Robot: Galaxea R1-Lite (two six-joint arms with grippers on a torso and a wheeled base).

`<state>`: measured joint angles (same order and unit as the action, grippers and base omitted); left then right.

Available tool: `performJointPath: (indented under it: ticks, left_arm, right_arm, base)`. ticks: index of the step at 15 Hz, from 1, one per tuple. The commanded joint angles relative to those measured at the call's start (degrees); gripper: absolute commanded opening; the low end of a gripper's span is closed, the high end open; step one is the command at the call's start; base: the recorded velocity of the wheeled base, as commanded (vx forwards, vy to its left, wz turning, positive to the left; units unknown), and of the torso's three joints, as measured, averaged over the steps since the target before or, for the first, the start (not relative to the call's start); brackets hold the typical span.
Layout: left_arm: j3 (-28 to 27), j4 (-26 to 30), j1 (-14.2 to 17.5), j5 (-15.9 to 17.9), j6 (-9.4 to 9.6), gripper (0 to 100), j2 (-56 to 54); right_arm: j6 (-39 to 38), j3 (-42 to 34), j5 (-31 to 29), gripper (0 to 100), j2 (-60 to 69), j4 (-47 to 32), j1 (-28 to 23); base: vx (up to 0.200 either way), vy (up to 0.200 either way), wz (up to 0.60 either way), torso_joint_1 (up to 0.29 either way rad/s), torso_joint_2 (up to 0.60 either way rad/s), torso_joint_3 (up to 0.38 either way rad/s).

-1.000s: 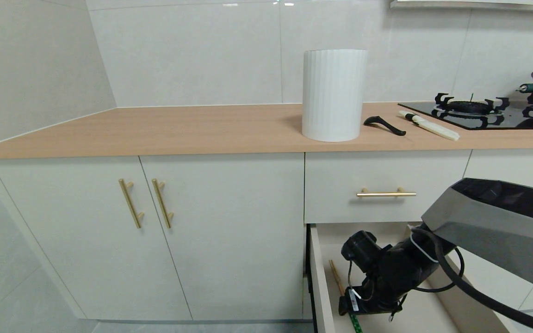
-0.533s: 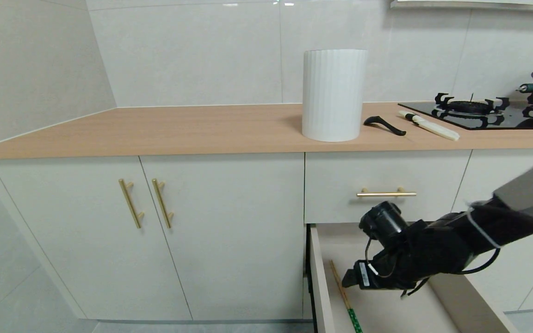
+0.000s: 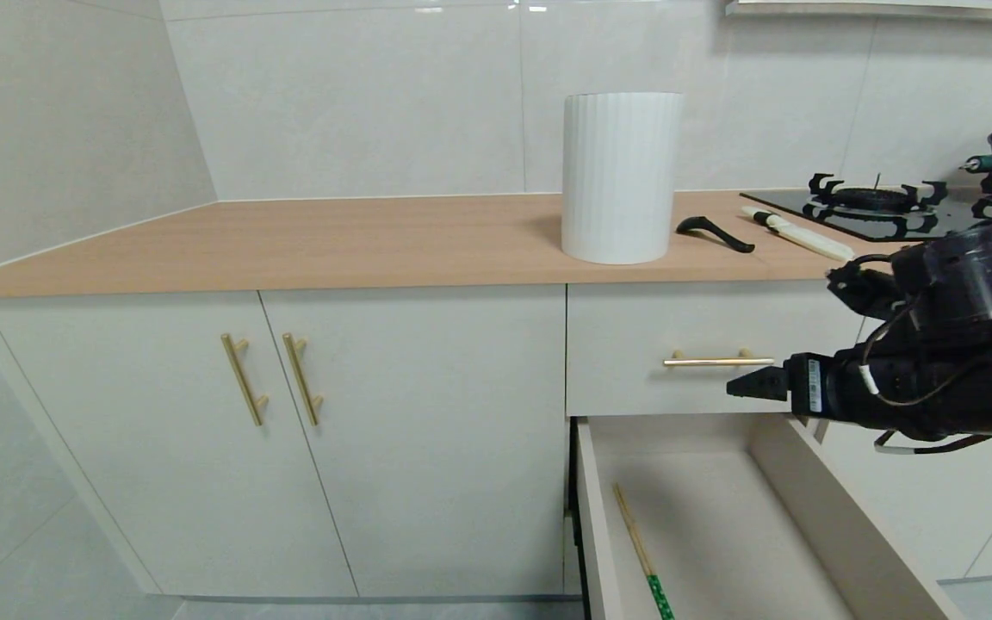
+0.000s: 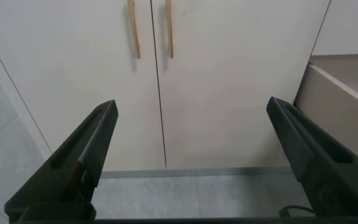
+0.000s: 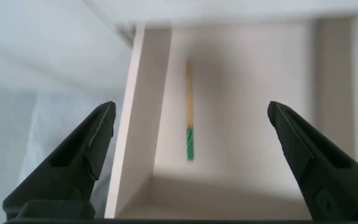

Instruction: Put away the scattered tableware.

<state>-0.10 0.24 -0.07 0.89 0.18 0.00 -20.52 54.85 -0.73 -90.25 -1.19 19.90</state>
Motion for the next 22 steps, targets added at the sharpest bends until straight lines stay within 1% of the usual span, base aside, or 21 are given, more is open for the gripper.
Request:
performJointPath:
  ticks: [1,4,8,22]
  left_arm:
    - [0.01,0.02,-0.01,-0.01,-0.01,100,0.00]
    - [0.01,0.02,-0.01,-0.01,-0.01,100,0.00]
    - [0.01,0.02,-0.01,-0.01,-0.01,100,0.00]
    - [0.01,0.02,-0.01,-0.01,-0.01,100,0.00]
  right_arm:
    - [1.71,-0.27,-0.06,100,5.61,0.05,-1.00]
    - [2.50,-0.88,-0.06,100,5.70,0.05,-1.09]
    - [3.03,-1.76,0.03,100,5.08,0.05,-0.73]
    - [3.11,-2.29,-0.06,100,4.03,1.11,-0.65]
  base:
    - [0.000,0.000,0.00,0.000,0.00,0.000]
    - [0.000,0.000,0.00,0.009,-0.04,-0.014]
    - [0.000,0.000,0.00,0.082,-0.27,-0.254]
    - [0.000,0.000,0.00,0.186,-0.48,-0.280]
